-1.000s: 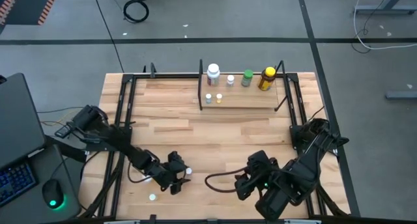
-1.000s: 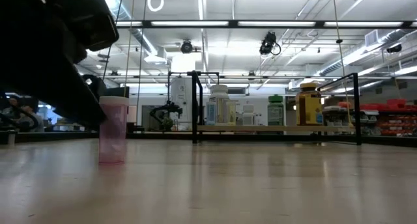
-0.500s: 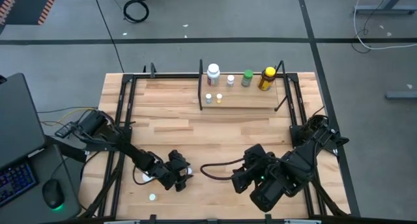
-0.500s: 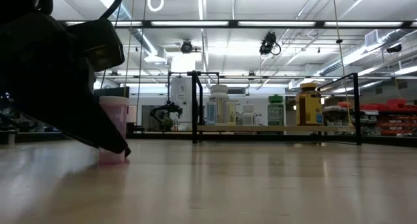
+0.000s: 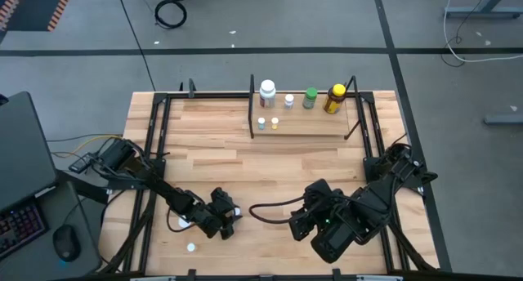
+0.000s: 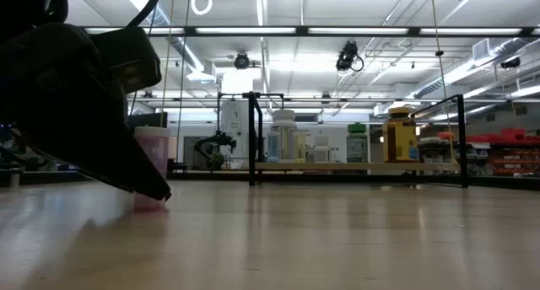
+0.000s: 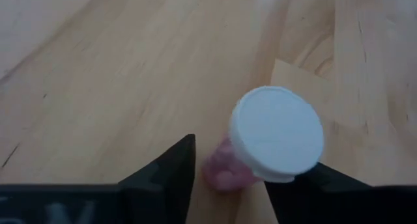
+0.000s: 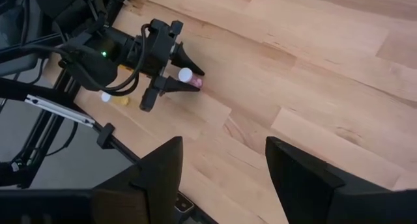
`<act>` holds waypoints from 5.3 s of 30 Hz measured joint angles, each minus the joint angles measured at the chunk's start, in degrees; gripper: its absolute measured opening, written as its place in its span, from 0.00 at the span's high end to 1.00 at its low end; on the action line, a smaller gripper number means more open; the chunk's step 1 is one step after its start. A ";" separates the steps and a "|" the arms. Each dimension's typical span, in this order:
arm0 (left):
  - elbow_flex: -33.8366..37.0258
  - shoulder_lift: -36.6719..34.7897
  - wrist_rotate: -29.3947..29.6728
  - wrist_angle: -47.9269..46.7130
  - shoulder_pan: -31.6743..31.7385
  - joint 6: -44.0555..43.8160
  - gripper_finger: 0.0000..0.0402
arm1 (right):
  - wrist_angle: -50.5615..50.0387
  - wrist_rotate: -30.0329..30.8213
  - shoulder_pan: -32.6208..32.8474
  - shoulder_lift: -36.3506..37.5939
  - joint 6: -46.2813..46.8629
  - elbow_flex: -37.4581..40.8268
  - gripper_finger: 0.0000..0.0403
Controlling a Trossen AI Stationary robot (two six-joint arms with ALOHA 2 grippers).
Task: Pick and place medicine bottles onto shelf by color
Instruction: Put the pink pill bottle on the shelf
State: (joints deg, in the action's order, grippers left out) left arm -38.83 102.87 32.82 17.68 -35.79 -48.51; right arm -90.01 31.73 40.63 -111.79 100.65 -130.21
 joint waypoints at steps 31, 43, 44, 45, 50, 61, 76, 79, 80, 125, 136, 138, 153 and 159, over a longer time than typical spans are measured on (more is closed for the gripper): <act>-23.76 -20.72 -40.10 -28.72 12.96 25.56 0.71 | 26.40 -22.37 -14.63 1.99 -38.64 0.02 0.44; -43.62 -21.23 -56.05 -53.16 23.27 31.56 0.71 | 29.20 -29.03 -22.26 2.25 -50.01 0.04 0.44; -44.58 -21.24 -56.36 -54.09 23.90 31.73 0.71 | 29.45 -28.96 -22.66 2.25 -49.91 0.04 0.44; -45.50 -21.26 -56.59 -55.13 24.57 31.81 0.71 | 30.10 -28.84 -23.04 2.25 -49.94 0.04 0.44; -47.06 -21.24 -56.79 -57.27 27.22 31.60 0.69 | 33.00 -28.83 -24.70 2.23 -53.82 0.02 0.44; -47.12 -21.22 -58.14 -57.30 30.27 28.13 0.70 | 32.71 -28.39 -27.93 2.21 -61.12 0.02 0.41; -47.12 -21.22 -58.62 -57.37 30.27 26.62 0.70 | 34.26 -32.04 -28.30 2.21 -59.71 0.02 0.12; -47.12 -21.22 -58.62 -57.36 30.27 26.37 0.71 | 34.27 -31.20 -28.23 2.21 -59.69 0.04 0.09; -47.12 -21.22 -58.62 -57.36 30.27 26.12 0.71 | 34.42 -31.13 -28.23 2.21 -59.67 0.27 0.08; -47.10 -21.18 -58.60 -57.30 30.05 24.98 0.69 | 37.61 -30.45 -27.29 2.19 -58.24 4.02 0.46; -47.10 -21.18 -58.60 -57.29 30.05 24.68 0.69 | 38.13 -30.27 -27.70 2.19 -58.22 4.02 0.46; -47.10 -21.18 -58.60 -57.28 30.05 24.68 0.69 | 38.13 -30.27 -27.68 2.19 -58.22 4.02 0.46; -47.10 -21.18 -58.58 -57.30 30.05 24.95 0.67 | 37.41 -31.12 -27.53 2.19 -58.83 4.02 0.56; -47.10 -21.18 -58.58 -57.30 30.03 25.05 0.68 | 35.77 -34.28 -27.52 2.19 -58.63 4.02 0.62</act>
State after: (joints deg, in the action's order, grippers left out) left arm -85.93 81.69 -25.76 -39.62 -5.76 -23.46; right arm -54.23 -2.55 13.11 -109.60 42.02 -126.19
